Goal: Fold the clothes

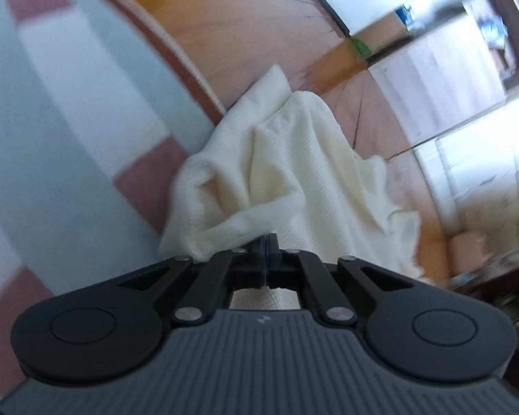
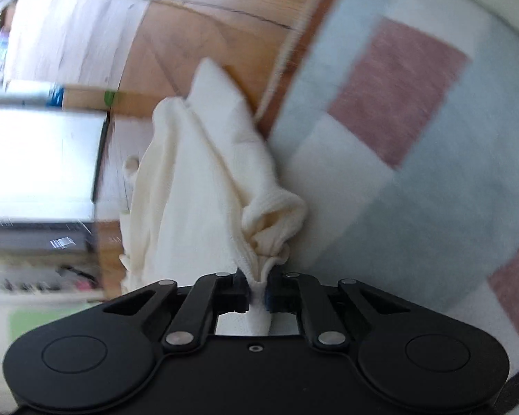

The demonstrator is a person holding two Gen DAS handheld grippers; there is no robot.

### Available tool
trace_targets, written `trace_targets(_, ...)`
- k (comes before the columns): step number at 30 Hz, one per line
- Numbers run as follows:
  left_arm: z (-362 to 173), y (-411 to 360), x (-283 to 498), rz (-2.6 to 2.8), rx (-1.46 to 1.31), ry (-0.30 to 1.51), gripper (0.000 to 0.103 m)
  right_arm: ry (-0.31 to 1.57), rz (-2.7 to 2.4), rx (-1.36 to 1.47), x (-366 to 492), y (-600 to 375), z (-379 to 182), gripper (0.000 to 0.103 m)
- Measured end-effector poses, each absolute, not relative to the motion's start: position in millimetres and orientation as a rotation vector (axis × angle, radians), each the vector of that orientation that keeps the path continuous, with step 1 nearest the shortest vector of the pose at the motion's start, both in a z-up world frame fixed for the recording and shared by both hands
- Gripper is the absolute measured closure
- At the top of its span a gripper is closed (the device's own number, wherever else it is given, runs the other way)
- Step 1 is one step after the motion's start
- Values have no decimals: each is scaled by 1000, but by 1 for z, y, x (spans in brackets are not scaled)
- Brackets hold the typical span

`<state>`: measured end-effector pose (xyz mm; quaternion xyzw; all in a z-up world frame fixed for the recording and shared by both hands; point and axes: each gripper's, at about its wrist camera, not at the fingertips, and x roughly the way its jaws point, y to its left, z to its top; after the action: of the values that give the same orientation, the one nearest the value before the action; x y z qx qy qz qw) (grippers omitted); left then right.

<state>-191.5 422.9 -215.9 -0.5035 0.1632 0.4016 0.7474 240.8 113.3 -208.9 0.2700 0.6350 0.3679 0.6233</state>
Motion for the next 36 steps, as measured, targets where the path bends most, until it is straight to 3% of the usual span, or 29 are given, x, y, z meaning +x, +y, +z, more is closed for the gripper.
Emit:
trace_targets(4,-153,411,-180,961,-797,364,103,1377,966,540,244,120,-164,94)
trace_targets(8,-102,396,-201,981,-726,327,103,1293,1076,535,240,111,-99,95)
trace_targets(11,-121,389,-211,934,-810,449,103,1199,1073,291,226,111,-81,95)
trace_targets(17,-185,399,-234,1081,-995,661,100,1196,967,55,219,102,-129,94)
trace_targets(18,-182,400,-238,1099,-970,660,92,1193,960,29,217,101,-135,93)
trace_targets(20,-172,401,-244,1123,-925,621,64,1188,946,-23,212,100,-147,89)
trace_targets(21,-172,403,-246,1113,-935,601,44,1184,942,-38,211,98,-151,88)
trace_targets(24,-177,409,-251,1057,-1000,538,41,1189,949,-23,216,93,-152,84)
trace_targets(26,-187,411,-253,1007,-1046,474,41,1217,950,17,221,91,-156,72)
trace_targets(29,-200,412,-245,1005,-990,462,33,1276,961,101,223,89,-164,62)
trace_targets(31,-199,412,-233,1017,-938,506,29,1320,969,160,224,89,-169,61)
trace_targets(32,-197,412,-227,995,-924,532,30,1349,976,199,224,88,-171,61)
trace_targets(33,-197,414,-222,942,-930,544,39,1370,980,239,223,87,-172,60)
trace_targets(34,-198,416,-218,881,-953,541,87,1388,979,268,223,86,-174,56)
trace_targets(36,-201,418,-213,853,-976,551,96,1400,965,281,225,91,-179,54)
